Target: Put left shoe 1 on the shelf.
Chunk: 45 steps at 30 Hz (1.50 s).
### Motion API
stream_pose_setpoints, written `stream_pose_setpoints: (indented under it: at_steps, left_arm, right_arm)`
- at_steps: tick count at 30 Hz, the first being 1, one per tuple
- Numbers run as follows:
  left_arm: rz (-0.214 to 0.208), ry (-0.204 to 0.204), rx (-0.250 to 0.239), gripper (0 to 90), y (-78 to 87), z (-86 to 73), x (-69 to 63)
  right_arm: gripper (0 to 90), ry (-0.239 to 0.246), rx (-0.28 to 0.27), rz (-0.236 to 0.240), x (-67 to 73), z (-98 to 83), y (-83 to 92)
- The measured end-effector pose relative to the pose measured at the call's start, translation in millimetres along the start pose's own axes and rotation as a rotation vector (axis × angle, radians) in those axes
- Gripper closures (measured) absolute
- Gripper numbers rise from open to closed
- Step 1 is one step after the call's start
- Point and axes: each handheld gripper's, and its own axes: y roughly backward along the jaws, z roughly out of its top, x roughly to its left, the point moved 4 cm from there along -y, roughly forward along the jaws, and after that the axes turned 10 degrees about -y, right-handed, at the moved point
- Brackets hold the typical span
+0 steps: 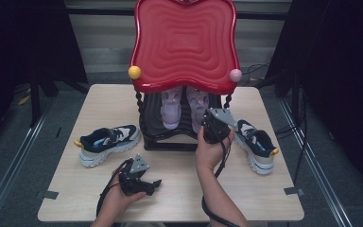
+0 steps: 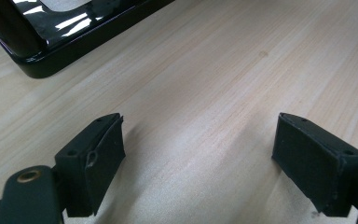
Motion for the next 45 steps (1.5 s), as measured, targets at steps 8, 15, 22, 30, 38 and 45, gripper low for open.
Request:
stream_pose_setpoints:
  at_steps: [8,15,22,30,38,45]
  left_arm:
    - [-0.002,0.001,0.0,15.8,-0.1,0.0,-0.1]
    - [-0.002,0.0,0.0,15.8,-0.1,0.0,-0.1]
    - [-0.002,0.001,-0.001,15.8,-0.1,0.0,-0.1]
    - [0.002,0.0,0.001,15.8,-0.1,0.0,0.0]
    - [-0.002,0.001,0.0,15.8,-0.1,0.0,-0.1]
    - [-0.002,0.001,-0.001,15.9,-0.1,0.0,-0.1]
  right_arm:
    - [81.3,-0.002,-0.017,-0.017,9.5,0.5,-8.0]
    - [80.8,-0.024,-0.016,-0.047,11.1,-0.6,-15.1]
    - [80.3,-0.013,-0.019,-0.039,16.3,-0.9,-18.2]
    - [78.6,0.002,-0.008,-0.015,24.4,-4.6,-19.9]
    - [75.1,0.005,-0.008,0.01,25.5,-5.8,-18.1]
    - [56.0,0.035,-0.027,0.042,25.6,-4.1,-11.6]
